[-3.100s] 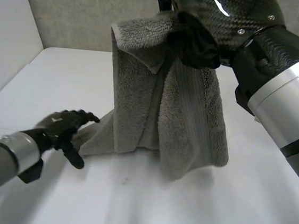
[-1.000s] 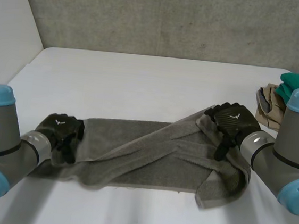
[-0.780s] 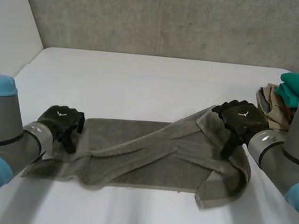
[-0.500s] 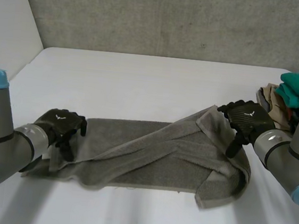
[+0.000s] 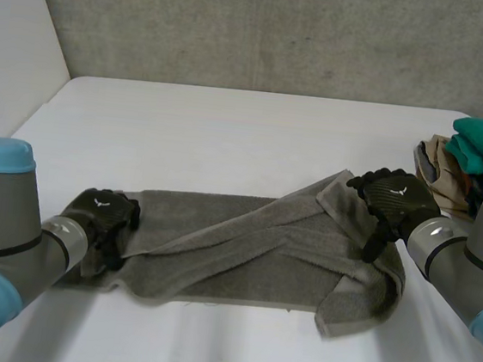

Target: Fold the laundry.

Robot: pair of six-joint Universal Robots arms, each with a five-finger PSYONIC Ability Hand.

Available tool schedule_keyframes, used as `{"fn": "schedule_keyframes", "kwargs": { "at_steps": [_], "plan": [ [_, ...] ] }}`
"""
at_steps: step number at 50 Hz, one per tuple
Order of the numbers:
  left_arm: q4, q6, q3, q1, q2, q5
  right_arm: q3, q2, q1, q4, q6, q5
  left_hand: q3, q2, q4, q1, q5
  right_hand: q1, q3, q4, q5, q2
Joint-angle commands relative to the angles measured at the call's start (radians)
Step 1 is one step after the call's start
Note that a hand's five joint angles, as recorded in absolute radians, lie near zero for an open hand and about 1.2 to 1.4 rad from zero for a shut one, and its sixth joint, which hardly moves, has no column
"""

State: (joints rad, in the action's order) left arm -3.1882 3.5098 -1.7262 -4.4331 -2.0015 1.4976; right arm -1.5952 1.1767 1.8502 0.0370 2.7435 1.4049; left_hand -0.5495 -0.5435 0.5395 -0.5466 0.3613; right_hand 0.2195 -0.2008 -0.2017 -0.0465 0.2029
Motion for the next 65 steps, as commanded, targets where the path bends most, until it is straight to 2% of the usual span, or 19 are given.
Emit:
{"fn": "schedule_keyframes", "kwargs": {
  "at_steps": [1, 4, 6, 7, 8, 13, 20, 26, 32, 35, 39, 45, 47, 50, 55, 57, 59, 60, 65],
  "plan": [
    [-0.010, 0.020, 0.016, -0.012, -0.029, -0.003, -0.006, 0.000, -0.002, 0.009, -0.001, 0.000, -0.090, -0.096, 0.100, -0.093, 0.103, -0.045, 0.026, 0.027, 0.047, -0.028],
    [-0.010, 0.021, 0.017, -0.012, -0.037, -0.003, -0.006, 0.000, -0.003, 0.012, -0.001, 0.000, -0.163, -0.169, 0.173, -0.166, 0.176, -0.045, 0.026, 0.027, 0.047, -0.028],
    [-0.012, 0.026, 0.022, -0.014, -0.036, -0.007, -0.006, 0.000, -0.005, 0.015, -0.001, 0.002, -0.315, -0.321, 0.325, -0.318, 0.329, -0.045, 0.026, 0.027, 0.047, -0.028],
    [-0.012, 0.026, 0.022, -0.014, -0.034, -0.007, -0.008, 0.000, -0.005, 0.015, -0.001, 0.002, -0.444, -0.450, 0.454, -0.447, 0.457, -0.045, 0.026, 0.027, 0.047, -0.028],
    [-0.015, 0.025, 0.028, -0.017, -0.025, -0.003, -0.008, 0.000, -0.005, 0.018, -0.001, 0.000, -0.843, -0.849, 0.853, -0.846, 0.856, -0.045, 0.026, 0.027, 0.047, -0.028],
    [-0.027, -0.001, 0.034, -0.020, 0.047, -0.007, -0.008, 0.004, -0.006, 0.021, -0.001, 0.002, -0.847, -0.853, 0.857, -0.850, 0.860, -0.045, 0.026, 0.027, 0.047, -0.028],
    [-0.039, -0.089, 0.068, -0.023, 0.157, -0.066, 0.026, 0.014, -0.022, 0.014, -0.002, -0.003, -0.847, -0.853, 0.857, -0.850, 0.860, -0.045, 0.026, 0.027, 0.047, -0.028],
    [0.042, -0.106, 0.114, -0.028, 0.280, -0.114, 0.170, -0.012, -0.040, -0.081, -0.048, -0.072, -0.847, -0.853, 0.857, -0.850, 0.860, -0.045, 0.026, 0.027, 0.047, -0.028],
    [0.131, -0.115, 0.152, -0.023, 0.391, -0.171, 0.414, -0.123, -0.032, -0.265, -0.116, -0.168, -0.847, -0.853, 0.857, -0.850, 0.860, -0.045, 0.026, 0.027, 0.047, -0.028],
    [0.169, -0.123, 0.157, -0.011, 0.460, -0.194, 0.602, -0.239, -0.002, -0.360, -0.102, -0.190, -0.847, -0.853, 0.857, -0.850, 0.860, -0.045, 0.026, 0.027, 0.047, -0.028],
    [0.176, -0.130, 0.149, 0.001, 0.510, -0.198, 0.724, -0.354, 0.038, -0.385, -0.070, -0.205, -0.847, -0.853, 0.857, -0.850, 0.860, -0.042, 0.023, 0.024, 0.044, -0.026],
    [0.172, -0.144, 0.122, 0.003, 0.549, -0.200, 0.755, -0.479, 0.086, -0.342, -0.082, -0.207, -0.847, -0.853, 0.857, -0.850, 0.860, -0.010, -0.009, -0.008, 0.011, 0.007],
    [0.165, -0.144, 0.109, -0.003, 0.549, -0.201, 0.758, -0.523, 0.096, -0.289, -0.105, -0.196, -0.847, -0.853, 0.857, -0.850, 0.860, 0.078, -0.096, -0.096, -0.076, 0.094],
    [0.150, -0.144, 0.086, -0.015, 0.537, -0.207, 0.759, -0.564, 0.106, -0.203, -0.131, -0.161, -0.847, -0.853, 0.857, -0.850, 0.860, 0.356, -0.375, -0.374, -0.355, 0.373],
    [0.114, -0.137, 0.057, -0.037, 0.462, -0.212, 0.733, -0.540, 0.116, -0.143, -0.156, -0.115, -0.847, -0.853, 0.857, -0.850, 0.860, 0.468, -0.487, -0.486, -0.467, 0.485],
    [0.107, -0.135, 0.054, -0.057, 0.434, -0.211, 0.710, -0.507, 0.113, -0.131, -0.147, -0.116, -0.847, -0.853, 0.857, -0.850, 0.860, 0.679, -0.698, -0.697, -0.678, 0.696],
    [0.110, -0.141, 0.053, -0.084, 0.403, -0.218, 0.673, -0.457, 0.107, -0.086, -0.116, -0.129, -0.847, -0.853, 0.857, -0.850, 0.860, 1.098, -1.117, -1.116, -1.097, 1.115],
    [0.111, -0.141, 0.051, -0.089, 0.395, -0.220, 0.663, -0.442, 0.107, -0.054, -0.102, -0.133, -0.847, -0.853, 0.857, -0.850, 0.860, 1.176, -1.195, -1.194, -1.174, 1.193],
    [0.085, -0.141, 0.089, -0.101, 0.363, -0.230, 0.615, -0.376, 0.104, 0.170, -0.064, -0.109, -0.847, -0.853, 0.857, -0.850, 0.860, 1.177, -1.195, -1.195, -1.175, 1.193]
  ]
}}
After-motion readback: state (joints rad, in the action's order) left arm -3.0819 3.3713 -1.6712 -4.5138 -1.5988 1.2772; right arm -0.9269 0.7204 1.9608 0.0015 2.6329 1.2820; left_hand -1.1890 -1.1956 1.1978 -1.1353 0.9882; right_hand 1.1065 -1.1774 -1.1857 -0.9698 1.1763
